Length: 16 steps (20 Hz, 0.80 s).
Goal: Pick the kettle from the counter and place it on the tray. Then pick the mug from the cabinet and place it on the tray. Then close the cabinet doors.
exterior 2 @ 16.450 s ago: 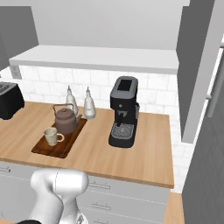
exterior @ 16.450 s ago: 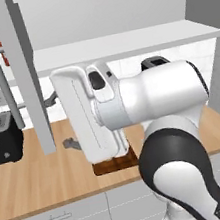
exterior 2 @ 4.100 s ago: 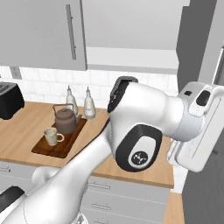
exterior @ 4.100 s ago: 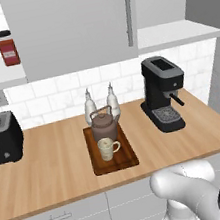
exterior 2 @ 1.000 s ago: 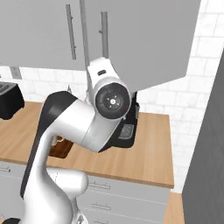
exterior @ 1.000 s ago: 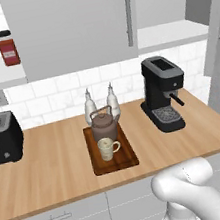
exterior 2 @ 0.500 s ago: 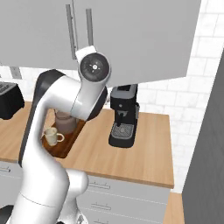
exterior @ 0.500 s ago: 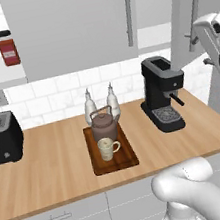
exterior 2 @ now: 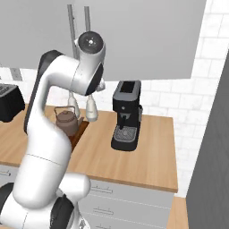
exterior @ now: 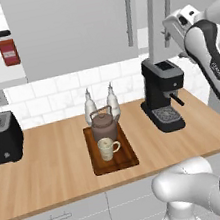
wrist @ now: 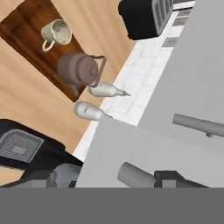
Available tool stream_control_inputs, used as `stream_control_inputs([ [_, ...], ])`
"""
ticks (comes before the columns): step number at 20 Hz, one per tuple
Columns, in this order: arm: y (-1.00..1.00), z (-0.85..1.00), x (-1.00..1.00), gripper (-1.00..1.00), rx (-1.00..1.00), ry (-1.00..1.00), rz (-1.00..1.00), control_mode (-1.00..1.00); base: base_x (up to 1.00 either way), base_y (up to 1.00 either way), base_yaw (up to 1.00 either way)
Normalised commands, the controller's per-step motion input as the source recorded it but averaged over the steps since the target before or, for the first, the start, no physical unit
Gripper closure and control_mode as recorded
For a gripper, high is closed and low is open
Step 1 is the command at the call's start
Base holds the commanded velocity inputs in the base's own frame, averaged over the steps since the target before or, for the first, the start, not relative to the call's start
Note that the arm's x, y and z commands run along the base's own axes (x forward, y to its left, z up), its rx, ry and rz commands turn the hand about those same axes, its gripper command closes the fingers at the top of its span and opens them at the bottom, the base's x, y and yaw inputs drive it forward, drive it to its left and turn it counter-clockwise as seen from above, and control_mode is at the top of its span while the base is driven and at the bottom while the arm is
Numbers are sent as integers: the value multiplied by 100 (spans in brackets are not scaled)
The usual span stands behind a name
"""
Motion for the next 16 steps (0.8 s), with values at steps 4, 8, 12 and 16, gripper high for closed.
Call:
stream_control_inputs([
  [4,9,-18,79,-100,0,2,0,-100,0,0,0],
  [8,10,-25,67,-100,0,0,0,-100,0,0,0],
  [12,2,-3,52,-100,0,0,0,-100,0,0,0],
  [16,0,-7,41,-100,0,0,-1,-100,0,0,0],
])
